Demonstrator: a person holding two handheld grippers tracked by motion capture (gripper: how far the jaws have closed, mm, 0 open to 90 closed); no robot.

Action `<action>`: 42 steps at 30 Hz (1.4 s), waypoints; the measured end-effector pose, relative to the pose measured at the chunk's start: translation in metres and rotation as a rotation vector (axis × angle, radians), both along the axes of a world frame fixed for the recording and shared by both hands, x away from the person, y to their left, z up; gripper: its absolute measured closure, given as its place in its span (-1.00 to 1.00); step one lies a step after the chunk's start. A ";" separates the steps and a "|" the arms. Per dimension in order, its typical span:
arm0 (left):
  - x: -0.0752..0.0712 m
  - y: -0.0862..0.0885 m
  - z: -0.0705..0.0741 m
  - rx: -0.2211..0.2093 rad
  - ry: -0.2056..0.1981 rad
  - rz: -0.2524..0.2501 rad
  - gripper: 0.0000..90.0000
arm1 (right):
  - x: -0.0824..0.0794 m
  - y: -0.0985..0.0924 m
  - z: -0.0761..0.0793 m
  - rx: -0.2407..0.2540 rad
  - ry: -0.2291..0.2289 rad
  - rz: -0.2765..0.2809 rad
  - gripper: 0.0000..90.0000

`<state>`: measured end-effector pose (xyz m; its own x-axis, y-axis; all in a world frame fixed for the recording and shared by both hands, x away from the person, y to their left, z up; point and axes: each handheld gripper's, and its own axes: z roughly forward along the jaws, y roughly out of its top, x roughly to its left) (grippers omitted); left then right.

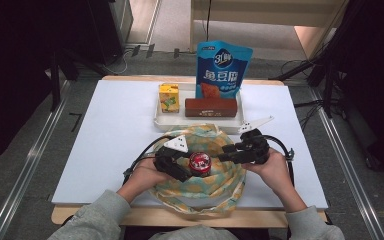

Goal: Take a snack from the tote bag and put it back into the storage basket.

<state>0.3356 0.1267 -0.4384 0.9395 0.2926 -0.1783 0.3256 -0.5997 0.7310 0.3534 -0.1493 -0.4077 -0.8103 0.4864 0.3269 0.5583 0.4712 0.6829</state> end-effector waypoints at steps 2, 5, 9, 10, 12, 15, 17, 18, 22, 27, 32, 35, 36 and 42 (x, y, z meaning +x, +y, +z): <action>0.002 0.002 0.003 -0.012 0.019 0.007 -0.42 | 0.000 0.000 0.000 0.000 0.000 0.001 0.27; 0.004 0.006 0.007 -0.039 0.035 0.019 -0.42 | 0.000 0.000 0.000 0.000 0.000 0.000 0.28; 0.006 0.011 0.017 -0.049 0.040 0.034 -0.42 | 0.000 0.000 0.000 0.001 -0.001 0.000 0.27; 0.007 0.013 0.019 -0.047 0.045 0.034 -0.42 | 0.000 0.000 0.000 0.000 -0.001 0.002 0.27; 0.008 0.015 0.024 -0.055 0.053 0.039 -0.42 | 0.000 0.000 0.000 0.000 -0.001 0.002 0.27; 0.008 0.017 0.031 -0.040 0.050 0.038 -0.42 | 0.001 0.000 -0.001 0.000 -0.001 0.001 0.27; 0.009 0.018 0.036 -0.036 0.047 0.034 -0.42 | 0.001 0.000 -0.001 0.001 -0.001 0.001 0.27; 0.009 0.018 0.040 -0.037 0.047 0.034 -0.42 | 0.001 0.000 -0.001 0.001 0.000 0.001 0.27; 0.008 0.021 0.051 -0.051 0.024 0.034 -0.41 | 0.001 0.000 -0.001 0.001 0.002 -0.001 0.27; 0.012 0.025 0.061 -0.036 0.005 0.037 -0.41 | 0.001 0.000 -0.001 0.000 0.000 0.000 0.27; 0.017 0.030 0.071 -0.041 -0.015 0.047 -0.41 | 0.001 0.000 -0.001 0.002 0.003 -0.002 0.27; 0.020 0.032 0.075 -0.044 -0.015 0.047 -0.41 | 0.001 0.000 -0.002 0.001 0.004 -0.003 0.27; 0.021 0.032 0.077 -0.043 -0.018 0.052 -0.41 | 0.001 0.000 -0.002 0.000 0.005 -0.004 0.27; 0.027 0.039 0.088 -0.060 -0.019 0.068 -0.41 | 0.001 0.000 -0.002 0.001 0.006 -0.003 0.26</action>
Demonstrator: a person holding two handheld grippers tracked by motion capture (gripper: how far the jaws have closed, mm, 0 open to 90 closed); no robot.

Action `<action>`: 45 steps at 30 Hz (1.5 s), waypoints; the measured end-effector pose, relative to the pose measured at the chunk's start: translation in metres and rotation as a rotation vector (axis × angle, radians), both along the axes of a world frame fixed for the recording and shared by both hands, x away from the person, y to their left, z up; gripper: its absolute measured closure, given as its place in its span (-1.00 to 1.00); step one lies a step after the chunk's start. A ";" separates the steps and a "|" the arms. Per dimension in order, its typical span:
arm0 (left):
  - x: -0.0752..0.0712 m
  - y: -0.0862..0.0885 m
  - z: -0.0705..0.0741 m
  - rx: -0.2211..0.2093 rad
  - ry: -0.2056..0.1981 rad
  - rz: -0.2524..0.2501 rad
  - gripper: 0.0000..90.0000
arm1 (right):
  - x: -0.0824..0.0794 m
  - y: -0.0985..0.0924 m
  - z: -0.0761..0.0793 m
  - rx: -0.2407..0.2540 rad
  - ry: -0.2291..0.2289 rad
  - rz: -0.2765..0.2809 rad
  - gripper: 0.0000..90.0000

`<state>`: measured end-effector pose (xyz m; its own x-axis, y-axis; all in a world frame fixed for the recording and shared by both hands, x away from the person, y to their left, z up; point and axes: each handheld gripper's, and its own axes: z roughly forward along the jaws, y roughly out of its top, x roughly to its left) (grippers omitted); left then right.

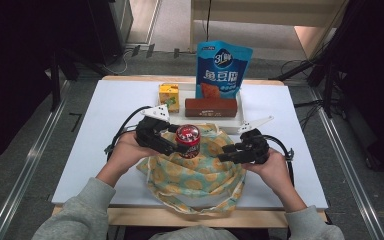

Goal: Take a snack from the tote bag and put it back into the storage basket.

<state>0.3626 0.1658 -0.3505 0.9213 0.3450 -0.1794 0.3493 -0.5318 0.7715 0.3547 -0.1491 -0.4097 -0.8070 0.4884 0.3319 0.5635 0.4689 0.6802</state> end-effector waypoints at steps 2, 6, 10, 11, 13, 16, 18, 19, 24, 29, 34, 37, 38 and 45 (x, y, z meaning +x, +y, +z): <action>0.001 0.002 0.004 0.004 -0.009 0.002 -0.41 | 0.000 0.000 0.000 0.000 0.001 -0.001 0.27; 0.005 0.006 0.014 -0.008 -0.014 0.008 -0.41 | 0.000 0.000 0.000 0.000 0.005 0.001 0.26; 0.008 0.010 0.024 -0.010 -0.026 0.020 -0.41 | 0.000 0.000 0.000 -0.001 0.008 0.001 0.26; 0.009 0.011 0.025 -0.013 -0.025 0.023 -0.41 | 0.000 0.000 -0.001 -0.001 0.007 0.001 0.26; 0.012 0.013 0.029 -0.015 -0.027 0.031 -0.41 | 0.000 0.000 -0.001 -0.001 0.008 0.001 0.26; 0.015 0.015 0.034 -0.004 -0.037 0.036 -0.41 | 0.001 0.001 -0.001 0.002 0.008 0.003 0.26; 0.018 0.017 0.035 -0.007 -0.033 0.041 -0.41 | 0.001 0.001 -0.002 0.003 0.013 0.003 0.26; 0.020 0.018 0.036 -0.008 -0.035 0.045 -0.41 | 0.001 0.002 -0.002 0.003 0.011 0.005 0.26; 0.027 0.023 0.039 -0.003 -0.042 0.069 -0.41 | 0.000 0.002 -0.002 0.005 0.008 0.008 0.26; 0.036 0.029 0.039 -0.003 -0.045 0.096 -0.41 | 0.000 0.002 -0.002 0.006 0.003 0.014 0.26; 0.047 0.037 0.038 -0.015 -0.054 0.121 -0.41 | 0.000 0.003 -0.002 0.006 0.009 0.016 0.23; 0.053 0.041 0.036 -0.011 -0.061 0.142 -0.41 | 0.000 0.003 -0.002 0.011 0.011 0.022 0.13; 0.056 0.042 0.035 -0.001 -0.067 0.151 -0.41 | 0.000 0.003 -0.002 0.011 0.008 0.025 0.09; 0.072 0.045 0.022 0.015 -0.057 0.183 -0.41 | 0.000 0.004 -0.002 0.011 0.008 0.029 0.05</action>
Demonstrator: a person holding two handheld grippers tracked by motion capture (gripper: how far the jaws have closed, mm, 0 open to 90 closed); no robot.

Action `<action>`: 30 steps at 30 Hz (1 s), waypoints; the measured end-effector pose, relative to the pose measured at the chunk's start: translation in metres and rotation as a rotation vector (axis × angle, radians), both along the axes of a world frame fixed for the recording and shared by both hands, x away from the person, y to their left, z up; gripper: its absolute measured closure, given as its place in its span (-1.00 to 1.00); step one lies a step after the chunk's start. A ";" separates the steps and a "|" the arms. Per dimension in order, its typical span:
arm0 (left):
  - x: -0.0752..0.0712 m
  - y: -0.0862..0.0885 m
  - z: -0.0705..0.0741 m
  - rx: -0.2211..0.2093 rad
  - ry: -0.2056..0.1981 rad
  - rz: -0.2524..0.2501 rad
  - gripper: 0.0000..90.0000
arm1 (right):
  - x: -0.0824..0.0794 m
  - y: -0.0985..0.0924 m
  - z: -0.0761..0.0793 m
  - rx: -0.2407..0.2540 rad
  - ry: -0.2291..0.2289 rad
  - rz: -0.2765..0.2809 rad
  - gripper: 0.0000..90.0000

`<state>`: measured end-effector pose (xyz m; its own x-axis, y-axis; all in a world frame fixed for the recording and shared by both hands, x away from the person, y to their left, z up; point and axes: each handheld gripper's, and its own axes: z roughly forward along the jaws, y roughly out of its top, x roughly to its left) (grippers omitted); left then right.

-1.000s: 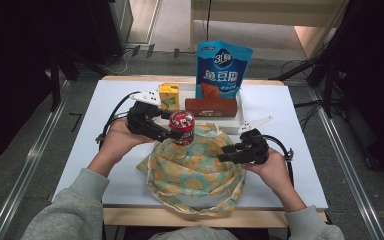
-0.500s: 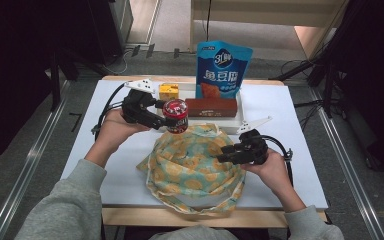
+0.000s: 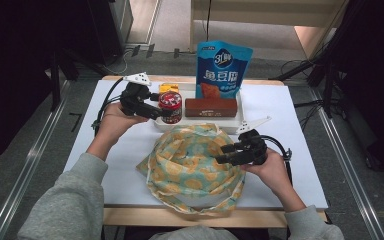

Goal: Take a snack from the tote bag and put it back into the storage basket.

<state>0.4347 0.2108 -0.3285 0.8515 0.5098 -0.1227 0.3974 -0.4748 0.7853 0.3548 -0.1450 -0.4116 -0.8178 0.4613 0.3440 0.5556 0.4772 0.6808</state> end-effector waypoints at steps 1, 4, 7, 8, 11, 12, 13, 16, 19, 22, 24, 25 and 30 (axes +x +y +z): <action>0.003 0.000 -0.002 0.004 0.002 0.008 -0.41 | 0.000 0.000 0.000 0.000 -0.001 -0.001 0.06; 0.009 0.000 -0.009 0.023 0.000 0.017 -0.41 | 0.000 0.000 0.001 0.001 -0.001 -0.001 0.06; 0.016 0.000 -0.016 0.030 0.008 0.025 -0.41 | 0.000 0.000 0.001 0.001 -0.004 0.001 0.07; 0.018 0.001 -0.019 0.033 0.014 0.026 -0.41 | 0.000 0.000 0.001 0.001 -0.004 0.002 0.07; 0.025 0.002 -0.025 0.037 0.017 0.037 -0.41 | -0.001 -0.001 0.001 0.002 0.001 0.000 0.07; 0.026 0.003 -0.027 0.036 0.018 0.041 -0.41 | -0.001 -0.001 0.001 0.002 0.001 -0.001 0.07; 0.028 0.003 -0.029 0.040 0.017 0.046 -0.41 | -0.001 -0.001 0.001 0.003 0.000 0.000 0.07; 0.032 0.004 -0.035 0.045 0.010 0.057 -0.41 | -0.001 -0.001 0.001 0.003 -0.001 0.000 0.08; 0.037 0.005 -0.041 0.050 0.009 0.065 -0.41 | -0.001 -0.001 0.001 0.003 -0.002 0.000 0.08; 0.042 0.005 -0.047 0.055 0.011 0.074 -0.41 | -0.001 0.000 0.001 0.002 -0.002 0.001 0.08; 0.044 0.005 -0.051 0.061 0.013 0.082 -0.41 | -0.001 0.000 0.001 0.004 -0.001 -0.001 0.08; 0.045 0.006 -0.054 0.059 0.006 0.082 -0.41 | -0.001 -0.001 0.001 0.004 -0.001 -0.001 0.08; 0.049 0.007 -0.066 0.062 0.017 0.099 -0.41 | -0.001 -0.001 0.001 0.008 -0.001 0.000 0.09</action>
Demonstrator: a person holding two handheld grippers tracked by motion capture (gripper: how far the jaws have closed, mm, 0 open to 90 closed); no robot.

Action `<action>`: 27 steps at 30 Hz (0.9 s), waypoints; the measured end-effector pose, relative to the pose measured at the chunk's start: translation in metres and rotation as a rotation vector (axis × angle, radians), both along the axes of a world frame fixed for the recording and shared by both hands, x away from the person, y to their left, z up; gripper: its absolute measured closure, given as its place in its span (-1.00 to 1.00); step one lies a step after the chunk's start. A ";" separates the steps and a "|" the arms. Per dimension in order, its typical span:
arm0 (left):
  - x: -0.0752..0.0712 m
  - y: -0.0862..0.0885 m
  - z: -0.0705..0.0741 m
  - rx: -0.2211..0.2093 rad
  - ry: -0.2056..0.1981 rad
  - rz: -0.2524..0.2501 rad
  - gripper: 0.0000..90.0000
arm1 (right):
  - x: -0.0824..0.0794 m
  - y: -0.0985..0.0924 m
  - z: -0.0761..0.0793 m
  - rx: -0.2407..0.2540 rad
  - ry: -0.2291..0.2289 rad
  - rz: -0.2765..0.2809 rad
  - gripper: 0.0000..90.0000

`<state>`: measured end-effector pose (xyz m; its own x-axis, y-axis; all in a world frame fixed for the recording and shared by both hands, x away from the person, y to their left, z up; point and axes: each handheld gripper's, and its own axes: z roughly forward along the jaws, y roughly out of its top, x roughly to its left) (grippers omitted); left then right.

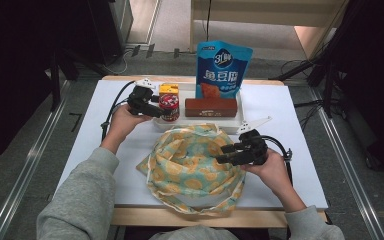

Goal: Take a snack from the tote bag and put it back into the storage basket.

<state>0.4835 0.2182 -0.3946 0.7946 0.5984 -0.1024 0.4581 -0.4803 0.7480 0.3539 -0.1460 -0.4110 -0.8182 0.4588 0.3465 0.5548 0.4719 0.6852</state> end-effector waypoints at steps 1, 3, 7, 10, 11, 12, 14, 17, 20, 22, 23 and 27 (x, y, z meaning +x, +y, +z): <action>0.001 0.000 -0.003 0.006 0.004 0.001 -0.41 | 0.000 0.000 0.000 0.000 -0.001 0.000 0.09; 0.002 0.000 -0.006 0.010 0.008 0.001 -0.41 | 0.000 0.000 0.000 -0.001 -0.001 0.001 0.09; 0.003 -0.001 -0.010 0.019 -0.003 0.000 -0.41 | 0.000 0.001 0.000 -0.003 0.001 0.003 0.09; 0.002 -0.003 -0.012 0.033 -0.017 -0.006 -0.41 | 0.000 0.001 0.000 -0.003 0.003 0.003 0.09; 0.002 -0.003 -0.012 0.033 -0.017 -0.006 -0.41 | 0.000 0.001 0.000 -0.003 0.003 0.003 0.09; 0.002 -0.004 -0.013 0.039 -0.022 -0.009 -0.41 | 0.000 0.001 0.000 -0.003 0.001 0.004 0.09; 0.002 -0.004 -0.015 0.042 -0.020 -0.013 -0.41 | 0.000 0.001 -0.001 -0.002 0.002 0.004 0.09; 0.004 -0.006 -0.018 0.052 -0.017 -0.020 -0.41 | -0.001 0.001 -0.001 -0.003 0.005 0.006 0.09; 0.004 -0.007 -0.020 0.053 -0.006 -0.018 -0.41 | -0.001 0.001 -0.001 -0.004 0.004 0.007 0.09; 0.004 -0.008 -0.022 0.048 0.001 -0.023 -0.41 | -0.001 0.001 -0.001 -0.002 0.005 0.006 0.09; 0.004 -0.008 -0.023 0.055 0.008 -0.023 -0.41 | 0.000 0.001 -0.001 -0.002 0.004 0.006 0.09; 0.005 -0.009 -0.027 0.063 0.022 -0.028 -0.41 | -0.001 0.001 -0.001 -0.005 0.005 0.008 0.09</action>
<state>0.4881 0.2090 -0.4215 0.8092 0.5817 -0.0824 0.4595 -0.5393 0.7057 0.3531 -0.1447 -0.4119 -0.8202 0.4536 0.3486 0.5543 0.4795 0.6803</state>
